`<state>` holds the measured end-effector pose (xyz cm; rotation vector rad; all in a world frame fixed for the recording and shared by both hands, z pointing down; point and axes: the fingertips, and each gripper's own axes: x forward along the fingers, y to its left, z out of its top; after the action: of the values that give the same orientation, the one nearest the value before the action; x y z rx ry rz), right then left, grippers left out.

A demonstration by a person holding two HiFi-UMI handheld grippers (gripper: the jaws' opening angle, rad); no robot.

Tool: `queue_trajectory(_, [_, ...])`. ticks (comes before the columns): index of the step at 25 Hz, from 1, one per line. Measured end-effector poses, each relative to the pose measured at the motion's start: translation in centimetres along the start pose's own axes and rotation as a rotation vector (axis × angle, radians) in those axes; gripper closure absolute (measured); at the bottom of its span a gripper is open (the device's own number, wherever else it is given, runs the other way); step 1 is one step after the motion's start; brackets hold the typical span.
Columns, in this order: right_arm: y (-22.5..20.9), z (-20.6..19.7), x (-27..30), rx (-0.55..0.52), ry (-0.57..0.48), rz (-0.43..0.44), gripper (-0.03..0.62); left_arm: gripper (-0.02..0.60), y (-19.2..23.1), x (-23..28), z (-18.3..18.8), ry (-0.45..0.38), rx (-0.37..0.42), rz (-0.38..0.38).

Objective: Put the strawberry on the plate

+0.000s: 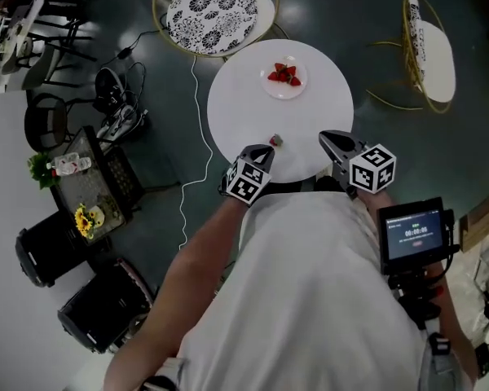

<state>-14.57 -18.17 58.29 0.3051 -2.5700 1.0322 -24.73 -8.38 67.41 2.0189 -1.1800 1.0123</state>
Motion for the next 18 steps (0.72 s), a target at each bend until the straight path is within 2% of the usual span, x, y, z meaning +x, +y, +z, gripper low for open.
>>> queue_trajectory(11, [-0.6,-1.3,1.1,0.064,-0.004,-0.065,0.586,0.571,1.6,2.8,-1.7,0.114,0.126,-0.074])
queue_trajectory(13, [-0.8,-1.1,0.8,0.072,-0.007,-0.076,0.586,0.526,1.4,3.1,-1.6,0.131,0.144,-0.086])
queue_trajectory(16, [-1.0,-1.6,0.8,0.091,-0.022,-0.098,0.586,0.522,1.2,3.7,-2.2,0.151,0.176,-0.112])
queue_trajectory(18, [-1.0,-2.3,0.8,0.107,-0.03,-0.115,0.586,0.494,1.4,4.1,-2.9,0.167,0.195,-0.116])
